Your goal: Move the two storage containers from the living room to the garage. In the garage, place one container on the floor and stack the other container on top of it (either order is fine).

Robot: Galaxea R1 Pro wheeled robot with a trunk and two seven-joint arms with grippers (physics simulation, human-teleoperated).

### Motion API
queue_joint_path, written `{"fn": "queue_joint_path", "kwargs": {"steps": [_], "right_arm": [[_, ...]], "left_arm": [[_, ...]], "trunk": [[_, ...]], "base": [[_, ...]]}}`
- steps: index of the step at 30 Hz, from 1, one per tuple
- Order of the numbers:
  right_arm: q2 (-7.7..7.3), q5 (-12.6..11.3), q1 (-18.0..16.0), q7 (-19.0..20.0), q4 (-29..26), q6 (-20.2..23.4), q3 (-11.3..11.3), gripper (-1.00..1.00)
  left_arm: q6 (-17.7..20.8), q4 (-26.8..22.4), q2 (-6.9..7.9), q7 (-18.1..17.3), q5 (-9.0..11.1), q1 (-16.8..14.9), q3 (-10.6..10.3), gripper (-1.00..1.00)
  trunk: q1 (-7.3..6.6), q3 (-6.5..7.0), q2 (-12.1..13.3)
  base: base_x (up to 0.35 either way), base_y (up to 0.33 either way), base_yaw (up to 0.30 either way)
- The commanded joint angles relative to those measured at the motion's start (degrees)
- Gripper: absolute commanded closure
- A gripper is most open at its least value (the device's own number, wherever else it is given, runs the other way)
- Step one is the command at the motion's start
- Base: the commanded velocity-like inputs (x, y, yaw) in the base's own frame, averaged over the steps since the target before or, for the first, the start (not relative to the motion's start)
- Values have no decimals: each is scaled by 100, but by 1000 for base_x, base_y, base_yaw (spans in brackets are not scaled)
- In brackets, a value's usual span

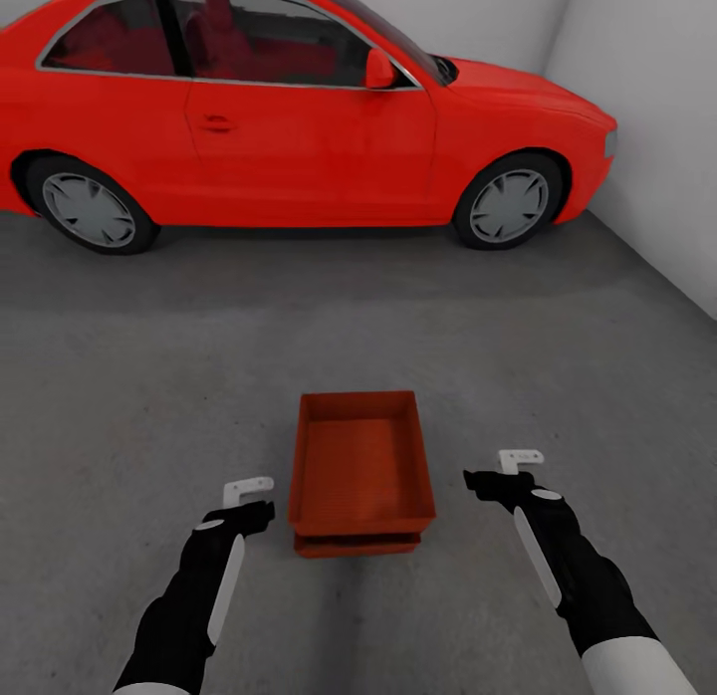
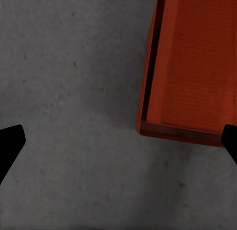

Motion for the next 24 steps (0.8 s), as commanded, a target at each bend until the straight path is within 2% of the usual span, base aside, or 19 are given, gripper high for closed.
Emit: {"fn": "queue_joint_path", "kwargs": {"steps": [1, 4, 7, 9, 11, 15, 24], "right_arm": [[-9, -39, -2, -18, -4, 26, 8, -100], [-17, -2, -2, -25, 48, 23, -7, -100], [-22, 65, -2, -36, 345, -16, -25, -100], [-20, 75, -2, -44, 714, -82, -28, -100], [-16, 66, -2, -43, 1289, -503, -33, -100], [-15, 55, -2, -42, 2061, -1117, -38, -100], [-14, 45, -2, -32, 3227, -1492, -39, -100]], "left_arm": [[28, -5, -5, -5, -34, -3, 6, -100], [19, 66, 23, 4, -49, -3, 28, -100], [-26, 351, 151, 1, -43, -3, 242, -100], [-204, 558, 203, 1, -46, -3, 386, -100], [-497, 829, 275, -1, -51, -3, 555, -100], [-647, 1094, 331, -1, -53, -3, 651, -100], [-702, 1354, 442, -34, -44, -3, 679, -100]], "trunk": [[-22, 14, 38], [-88, 68, 159], [-154, 122, 279], [-198, 158, 359], [-242, 194, 439], [-330, 265, 600], [-527, 427, 961]], "base": [[0, 0, 0], [0, 0, 0], [0, 0, 0], [0, 0, 0], [0, 0, 0], [0, 0, 0], [0, 0, 0]]}}
